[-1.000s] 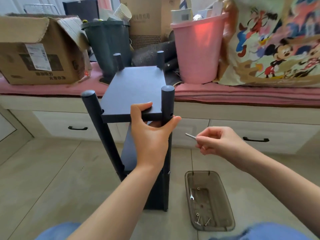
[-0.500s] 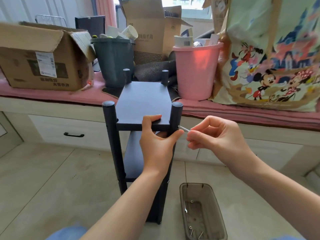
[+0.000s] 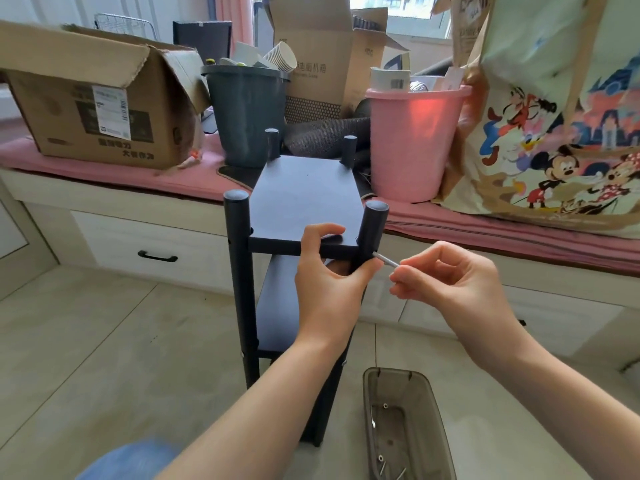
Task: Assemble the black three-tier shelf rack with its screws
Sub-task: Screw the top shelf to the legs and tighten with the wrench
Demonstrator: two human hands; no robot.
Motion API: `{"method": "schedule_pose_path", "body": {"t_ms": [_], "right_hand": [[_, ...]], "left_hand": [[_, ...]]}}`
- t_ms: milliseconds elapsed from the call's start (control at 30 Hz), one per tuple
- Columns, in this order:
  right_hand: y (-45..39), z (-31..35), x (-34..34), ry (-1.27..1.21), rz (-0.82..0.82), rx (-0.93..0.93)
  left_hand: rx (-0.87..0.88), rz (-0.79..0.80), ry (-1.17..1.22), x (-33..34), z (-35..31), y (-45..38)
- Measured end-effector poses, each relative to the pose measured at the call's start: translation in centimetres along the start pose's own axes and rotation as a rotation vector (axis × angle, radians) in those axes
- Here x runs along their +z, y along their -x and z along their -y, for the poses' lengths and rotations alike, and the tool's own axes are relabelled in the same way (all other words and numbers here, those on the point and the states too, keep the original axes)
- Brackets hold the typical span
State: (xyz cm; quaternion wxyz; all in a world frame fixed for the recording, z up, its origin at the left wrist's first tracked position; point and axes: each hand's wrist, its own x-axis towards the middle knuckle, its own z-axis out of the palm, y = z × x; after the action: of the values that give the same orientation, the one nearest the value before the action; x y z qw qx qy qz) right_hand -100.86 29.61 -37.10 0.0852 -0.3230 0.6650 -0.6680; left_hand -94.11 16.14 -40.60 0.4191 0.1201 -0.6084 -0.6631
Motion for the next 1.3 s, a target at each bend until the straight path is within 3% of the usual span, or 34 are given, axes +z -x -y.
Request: {"method": "schedule_pose_path", "body": {"t_ms": [533,1300], "right_hand": [[-0.7,-0.2,1.2,0.095,0.026,-0.152],[-1.7,-0.8,2.4,0.107,-0.005,-0.124]], "left_hand": [[0.016,0.001,0.008,0.0,-0.3,0.2],[0.065,0.009,-0.004,-0.6,-0.7,-0.1]]}}
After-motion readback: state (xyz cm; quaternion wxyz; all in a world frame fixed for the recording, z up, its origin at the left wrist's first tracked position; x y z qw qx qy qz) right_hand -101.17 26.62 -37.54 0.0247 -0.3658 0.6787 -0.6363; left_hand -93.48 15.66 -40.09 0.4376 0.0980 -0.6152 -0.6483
